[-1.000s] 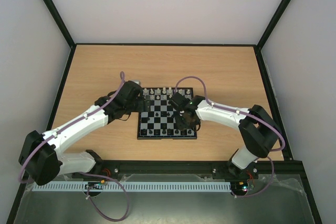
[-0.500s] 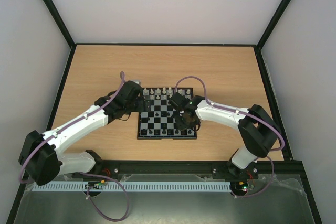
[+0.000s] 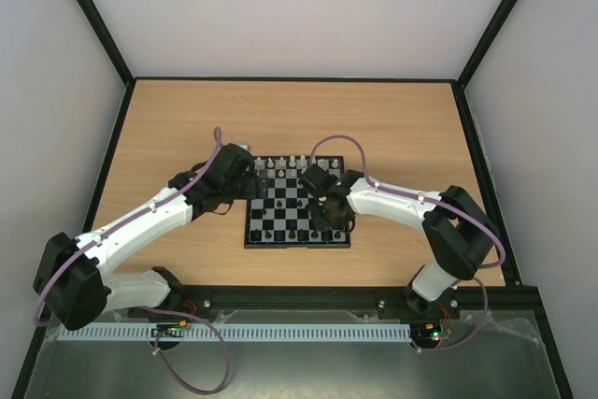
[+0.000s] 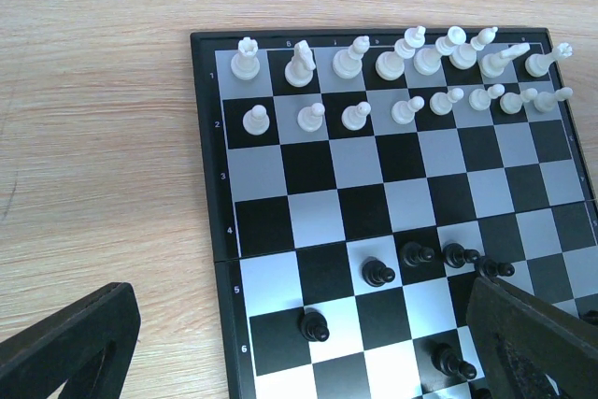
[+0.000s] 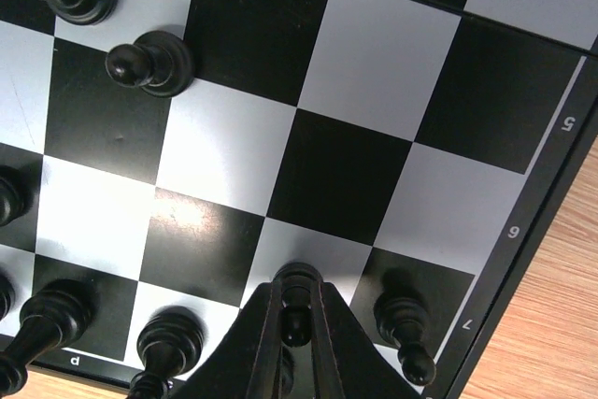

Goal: Set up the chess pieces on the board
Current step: Place the chess piece on the chessboard, then pick up the chess piece from the chessboard.

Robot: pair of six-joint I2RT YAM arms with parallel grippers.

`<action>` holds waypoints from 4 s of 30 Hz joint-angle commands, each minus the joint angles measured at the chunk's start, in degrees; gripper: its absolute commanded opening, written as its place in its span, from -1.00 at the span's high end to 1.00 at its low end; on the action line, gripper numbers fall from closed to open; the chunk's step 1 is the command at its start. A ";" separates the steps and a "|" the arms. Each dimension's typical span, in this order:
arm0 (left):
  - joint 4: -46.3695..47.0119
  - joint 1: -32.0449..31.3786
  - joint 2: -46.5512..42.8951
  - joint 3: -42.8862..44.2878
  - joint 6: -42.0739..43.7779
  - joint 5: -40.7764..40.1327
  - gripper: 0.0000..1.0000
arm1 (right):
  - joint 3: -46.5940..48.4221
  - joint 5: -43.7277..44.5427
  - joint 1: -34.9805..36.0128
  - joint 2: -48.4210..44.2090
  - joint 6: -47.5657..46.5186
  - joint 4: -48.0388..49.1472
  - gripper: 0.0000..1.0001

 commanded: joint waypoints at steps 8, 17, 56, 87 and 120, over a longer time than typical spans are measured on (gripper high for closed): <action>-0.13 0.35 -0.25 0.53 -0.10 -0.19 -0.99 | -0.23 0.62 0.29 0.94 -0.25 -0.35 0.51; -0.95 0.33 -1.98 3.32 0.70 -1.13 -0.99 | 4.97 2.84 0.29 -3.41 -2.07 -3.41 0.15; -3.77 -1.86 2.17 15.70 -2.20 -4.65 -0.99 | -2.27 -0.65 0.20 -28.33 -2.97 4.62 -0.97; -3.36 -12.17 8.20 17.43 -5.95 -11.56 -0.99 | -10.76 -11.68 0.20 -39.12 -2.62 9.38 -0.97; 9.95 7.46 2.33 0.46 1.98 5.93 -0.99 | 4.57 4.51 0.16 -10.86 -1.76 4.47 -0.77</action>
